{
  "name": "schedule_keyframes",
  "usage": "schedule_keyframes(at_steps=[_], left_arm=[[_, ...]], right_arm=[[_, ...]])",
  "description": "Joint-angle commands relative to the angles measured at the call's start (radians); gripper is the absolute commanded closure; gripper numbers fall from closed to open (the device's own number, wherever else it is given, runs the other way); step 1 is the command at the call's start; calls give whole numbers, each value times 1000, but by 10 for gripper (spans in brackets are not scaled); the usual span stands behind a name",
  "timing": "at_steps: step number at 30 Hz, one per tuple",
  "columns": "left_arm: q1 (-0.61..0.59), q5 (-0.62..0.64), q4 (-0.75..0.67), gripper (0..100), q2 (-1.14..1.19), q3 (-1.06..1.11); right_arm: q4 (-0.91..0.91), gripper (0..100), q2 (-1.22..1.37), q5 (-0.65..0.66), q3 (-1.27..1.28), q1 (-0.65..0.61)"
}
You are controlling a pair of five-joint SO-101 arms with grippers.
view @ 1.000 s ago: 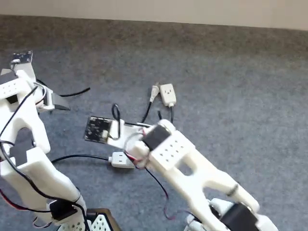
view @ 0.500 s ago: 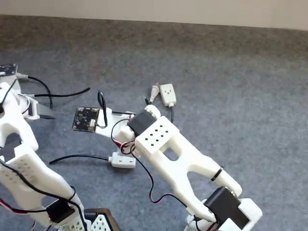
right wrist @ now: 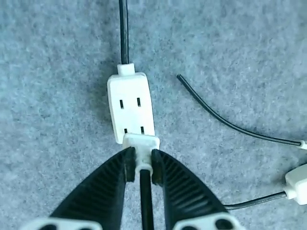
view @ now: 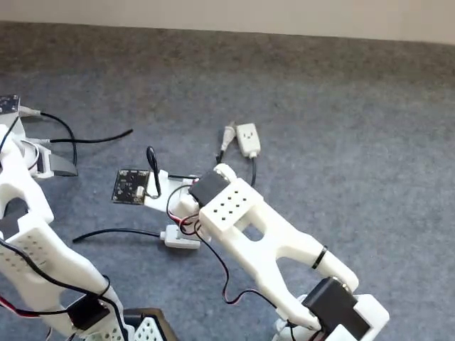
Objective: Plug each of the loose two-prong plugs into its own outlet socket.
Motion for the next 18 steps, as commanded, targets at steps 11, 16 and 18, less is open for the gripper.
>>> schedule_keyframes(at_steps=[11, 16, 18], left_arm=[[-4, -3, -9, 627, -12, -30], [-5, -3, -9, 627, -12, -28], [-5, -3, -9, 627, -12, -28]], right_arm=[[8, 991, -16, -9, -7, -48], [7, 991, -15, 29, 4, -47], [8, 991, -7, 40, 5, -47]])
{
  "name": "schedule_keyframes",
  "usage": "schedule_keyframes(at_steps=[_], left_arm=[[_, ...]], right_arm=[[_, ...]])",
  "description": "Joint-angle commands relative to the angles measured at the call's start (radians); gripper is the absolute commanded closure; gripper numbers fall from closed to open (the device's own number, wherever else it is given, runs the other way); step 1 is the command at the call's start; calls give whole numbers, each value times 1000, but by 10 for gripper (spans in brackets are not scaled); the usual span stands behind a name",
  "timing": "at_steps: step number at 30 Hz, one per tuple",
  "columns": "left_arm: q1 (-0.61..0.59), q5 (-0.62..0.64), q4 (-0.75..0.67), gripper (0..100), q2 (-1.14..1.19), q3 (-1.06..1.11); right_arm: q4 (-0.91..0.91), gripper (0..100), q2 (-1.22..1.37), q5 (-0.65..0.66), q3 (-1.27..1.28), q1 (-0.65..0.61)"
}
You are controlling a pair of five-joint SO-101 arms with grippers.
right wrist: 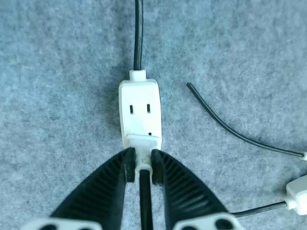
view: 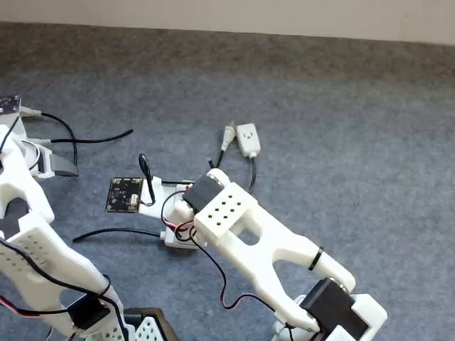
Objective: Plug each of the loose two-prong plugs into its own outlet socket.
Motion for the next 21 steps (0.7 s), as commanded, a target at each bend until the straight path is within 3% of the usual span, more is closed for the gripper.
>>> schedule_keyframes(at_steps=[1, 21], left_arm=[[-5, -3, -9, 627, -12, -28], [1, -3, -3, 627, -18, -28]], right_arm=[[8, 991, -5, 23, 5, -10], [-94, 991, -2, 60, 166, -7]])
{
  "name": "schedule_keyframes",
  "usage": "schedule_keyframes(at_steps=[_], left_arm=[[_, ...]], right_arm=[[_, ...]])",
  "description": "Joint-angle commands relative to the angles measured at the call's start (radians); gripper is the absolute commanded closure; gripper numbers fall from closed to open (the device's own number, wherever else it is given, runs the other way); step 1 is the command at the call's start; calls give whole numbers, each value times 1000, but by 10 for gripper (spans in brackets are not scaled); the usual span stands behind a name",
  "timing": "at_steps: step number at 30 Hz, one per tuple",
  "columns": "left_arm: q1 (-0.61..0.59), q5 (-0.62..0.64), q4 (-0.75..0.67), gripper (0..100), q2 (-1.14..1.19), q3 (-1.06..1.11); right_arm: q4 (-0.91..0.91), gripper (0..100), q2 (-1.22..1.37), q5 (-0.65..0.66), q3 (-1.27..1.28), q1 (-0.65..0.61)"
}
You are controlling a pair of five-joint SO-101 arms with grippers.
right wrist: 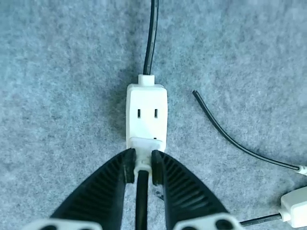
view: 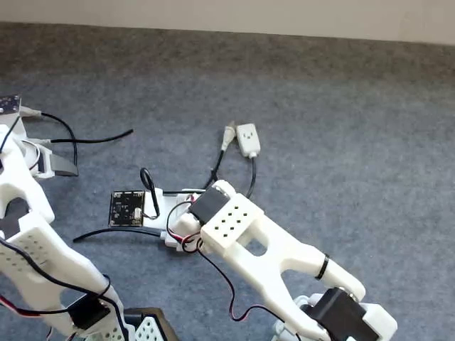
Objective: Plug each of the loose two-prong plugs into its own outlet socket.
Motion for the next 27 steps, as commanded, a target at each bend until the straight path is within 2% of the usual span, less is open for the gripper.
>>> schedule_keyframes(at_steps=[1, 8, 14, 18, 21, 27], left_arm=[[1, -3, -3, 627, -18, -28], [-5, -3, -3, 627, -19, -35], [1, -3, -2, 627, -19, -36], [8, -3, 6, 627, -28, -44], [31, -20, 69, 627, -68, -81], [62, -52, 190, 628, -133, -145]], right_arm=[[-12, 991, 16, 14, 42, 15], [-143, 991, 16, 12, 193, 31], [-162, 991, 16, 6, 229, 31], [-156, 980, 4, -94, 216, 31], [-53, 909, 8, -92, 148, 21], [82, 670, 4, -98, 41, 4]])
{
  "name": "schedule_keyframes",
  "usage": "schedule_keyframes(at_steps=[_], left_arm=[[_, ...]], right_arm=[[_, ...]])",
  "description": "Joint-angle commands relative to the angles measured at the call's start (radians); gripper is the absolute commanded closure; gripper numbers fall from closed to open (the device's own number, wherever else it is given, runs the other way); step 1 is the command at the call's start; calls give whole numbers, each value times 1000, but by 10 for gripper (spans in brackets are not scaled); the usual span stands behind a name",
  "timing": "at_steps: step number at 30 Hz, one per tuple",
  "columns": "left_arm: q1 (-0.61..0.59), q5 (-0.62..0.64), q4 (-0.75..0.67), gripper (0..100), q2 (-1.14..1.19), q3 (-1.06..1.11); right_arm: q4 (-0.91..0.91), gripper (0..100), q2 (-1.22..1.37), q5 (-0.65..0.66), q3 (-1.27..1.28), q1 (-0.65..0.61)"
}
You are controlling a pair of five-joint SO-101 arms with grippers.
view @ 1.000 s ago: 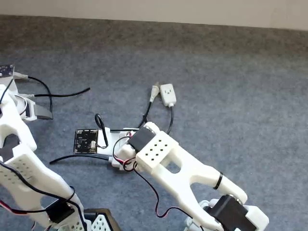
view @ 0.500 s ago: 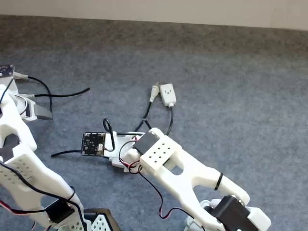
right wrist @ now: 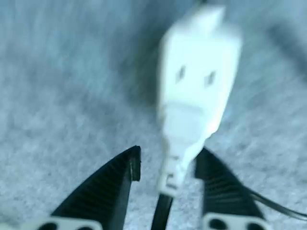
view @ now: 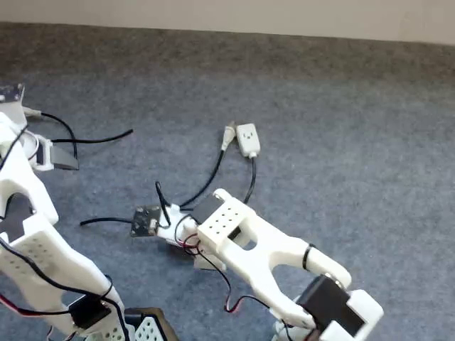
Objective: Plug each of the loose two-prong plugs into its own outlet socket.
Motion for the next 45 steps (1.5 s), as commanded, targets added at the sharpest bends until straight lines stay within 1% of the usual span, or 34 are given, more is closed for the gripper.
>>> schedule_keyframes(at_steps=[1, 3, 6, 8, 10, 11, 12, 13, 15, 18, 20, 22, 23, 26, 29, 31, 34, 38, 40, 42, 45], left_arm=[[33, -11, 61, 629, -88, -62], [44, -14, 63, 629, -94, -62], [85, -17, 94, 630, -96, -64], [127, -43, 164, 630, -96, -99], [176, -80, 267, 631, -96, -174], [194, -77, 324, 631, -96, -225], [209, -66, 381, 631, -97, -286], [223, -60, 437, 631, -97, -355], [251, -55, 535, 632, -97, -481], [266, -52, 549, 632, -148, -532], [291, -55, 549, 632, -213, -470], [334, -60, 549, 632, -295, -367], [364, -69, 549, 632, -341, -306], [490, -164, 546, 632, -484, -116], [608, -238, 545, 632, -608, 56], [665, -284, 535, 632, -665, 156], [722, -328, 482, 633, -700, 306], [766, -416, 356, 714, -704, 506], [785, -454, 285, 740, -707, 605], [803, -489, 224, 740, -711, 693], [848, -491, 115, 740, -711, 786]], right_arm=[[53, 647, -25, -12, -111, -10], [104, 625, -25, -12, -188, -10], [257, 623, -25, -18, -397, -10], [377, 623, -25, -77, -584, -5], [499, 623, -24, -135, -789, 22], [558, 623, -22, -160, -892, 42], [604, 623, -24, -187, -983, 71], [608, 623, -28, -216, -1056, 111], [604, 623, -48, -278, -1084, 231], [604, 623, -62, -339, -1073, 410], [601, 623, -68, -407, -1027, 539], [601, 623, -71, -450, -987, 633], [599, 623, -84, -465, -964, 665], [575, 623, -180, -506, -866, 727], [506, 623, -367, -506, -679, 742], [433, 623, -503, -505, -464, 742], [252, 623, -691, -505, -73, 743], [18, 623, -900, -488, 407, 743], [-61, 623, -983, -442, 558, 743], [-104, 623, -1038, -427, 662, 745], [-150, 623, -1076, -430, 754, 745]])
